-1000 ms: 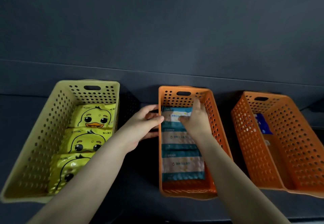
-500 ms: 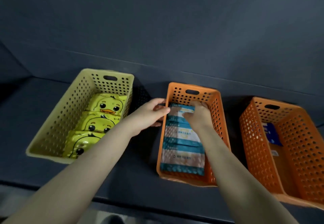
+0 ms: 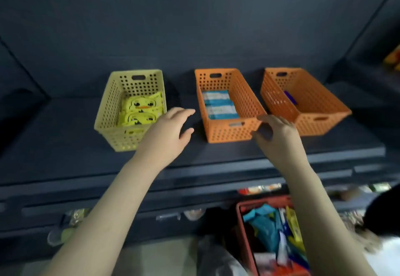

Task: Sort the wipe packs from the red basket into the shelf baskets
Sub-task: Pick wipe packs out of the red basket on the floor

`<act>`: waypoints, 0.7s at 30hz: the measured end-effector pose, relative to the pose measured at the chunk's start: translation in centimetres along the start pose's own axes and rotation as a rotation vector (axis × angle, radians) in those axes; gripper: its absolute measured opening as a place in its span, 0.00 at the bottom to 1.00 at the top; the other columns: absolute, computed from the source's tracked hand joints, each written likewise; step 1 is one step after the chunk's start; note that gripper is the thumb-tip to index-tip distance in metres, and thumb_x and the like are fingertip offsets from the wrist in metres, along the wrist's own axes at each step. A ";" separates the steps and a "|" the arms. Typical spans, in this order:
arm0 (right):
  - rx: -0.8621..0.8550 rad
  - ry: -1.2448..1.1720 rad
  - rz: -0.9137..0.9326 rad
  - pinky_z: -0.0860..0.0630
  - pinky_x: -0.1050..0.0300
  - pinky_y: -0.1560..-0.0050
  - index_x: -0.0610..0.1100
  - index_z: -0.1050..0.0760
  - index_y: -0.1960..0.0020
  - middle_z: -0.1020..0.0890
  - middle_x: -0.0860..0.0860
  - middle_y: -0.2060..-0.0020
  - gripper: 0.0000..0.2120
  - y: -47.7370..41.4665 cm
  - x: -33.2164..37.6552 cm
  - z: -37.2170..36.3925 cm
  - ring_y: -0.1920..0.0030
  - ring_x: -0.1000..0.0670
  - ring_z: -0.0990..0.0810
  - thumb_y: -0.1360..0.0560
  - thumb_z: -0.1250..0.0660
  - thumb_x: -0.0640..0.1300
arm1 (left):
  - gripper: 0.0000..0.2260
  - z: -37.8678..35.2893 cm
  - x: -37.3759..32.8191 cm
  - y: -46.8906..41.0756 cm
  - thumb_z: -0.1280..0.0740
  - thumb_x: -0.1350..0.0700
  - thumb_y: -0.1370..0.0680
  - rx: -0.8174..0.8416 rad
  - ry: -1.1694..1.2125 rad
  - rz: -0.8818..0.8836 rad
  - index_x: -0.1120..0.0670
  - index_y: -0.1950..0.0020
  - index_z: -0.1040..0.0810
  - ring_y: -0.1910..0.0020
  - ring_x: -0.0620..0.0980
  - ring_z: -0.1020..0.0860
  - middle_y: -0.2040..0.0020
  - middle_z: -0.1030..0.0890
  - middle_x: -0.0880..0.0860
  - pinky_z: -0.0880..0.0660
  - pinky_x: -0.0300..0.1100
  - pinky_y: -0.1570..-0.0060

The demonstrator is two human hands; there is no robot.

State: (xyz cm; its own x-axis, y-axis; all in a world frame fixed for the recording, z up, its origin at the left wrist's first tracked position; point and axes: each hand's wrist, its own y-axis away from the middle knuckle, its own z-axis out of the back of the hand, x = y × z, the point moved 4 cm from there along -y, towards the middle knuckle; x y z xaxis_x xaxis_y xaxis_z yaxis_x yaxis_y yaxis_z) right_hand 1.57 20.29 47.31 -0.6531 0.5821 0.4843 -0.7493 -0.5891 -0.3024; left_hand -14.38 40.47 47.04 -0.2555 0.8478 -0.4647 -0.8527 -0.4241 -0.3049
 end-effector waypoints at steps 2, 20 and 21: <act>-0.019 -0.012 -0.054 0.28 0.43 0.38 0.39 0.23 0.37 0.19 0.43 0.42 0.19 6.6 -0.2 0.3 0.40 0.40 0.24 0.27 0.27 0.41 | 0.20 -0.8 -1.4 4.9 0.35 0.54 0.20 0.035 0.052 -0.029 0.51 0.28 0.30 0.34 0.51 0.28 0.31 0.28 0.49 0.28 0.49 0.38; 0.157 -0.087 -0.622 0.28 0.57 0.47 0.42 0.23 0.38 0.19 0.45 0.44 0.20 33.5 -19.6 2.2 0.44 0.44 0.21 0.29 0.25 0.39 | 0.18 -23.9 -14.1 25.1 0.32 0.56 0.22 0.566 0.482 0.278 0.49 0.32 0.27 0.40 0.42 0.25 0.38 0.25 0.43 0.33 0.26 0.45; 0.173 -0.122 -0.651 0.27 0.55 0.47 0.41 0.23 0.38 0.19 0.45 0.44 0.20 32.9 -22.1 1.6 0.44 0.44 0.21 0.28 0.26 0.39 | 0.17 -26.2 -14.6 24.6 0.32 0.57 0.22 0.584 0.514 0.349 0.50 0.33 0.26 0.42 0.42 0.24 0.38 0.24 0.44 0.33 0.22 0.49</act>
State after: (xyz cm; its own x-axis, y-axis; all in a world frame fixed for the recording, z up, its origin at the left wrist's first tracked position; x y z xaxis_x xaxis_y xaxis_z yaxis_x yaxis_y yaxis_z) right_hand -8.46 -12.85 27.97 -0.0507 0.7870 0.6149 -0.9503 -0.2274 0.2127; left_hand -19.67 9.28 24.53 -0.4296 0.3887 -0.8151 -0.8977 -0.2821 0.3385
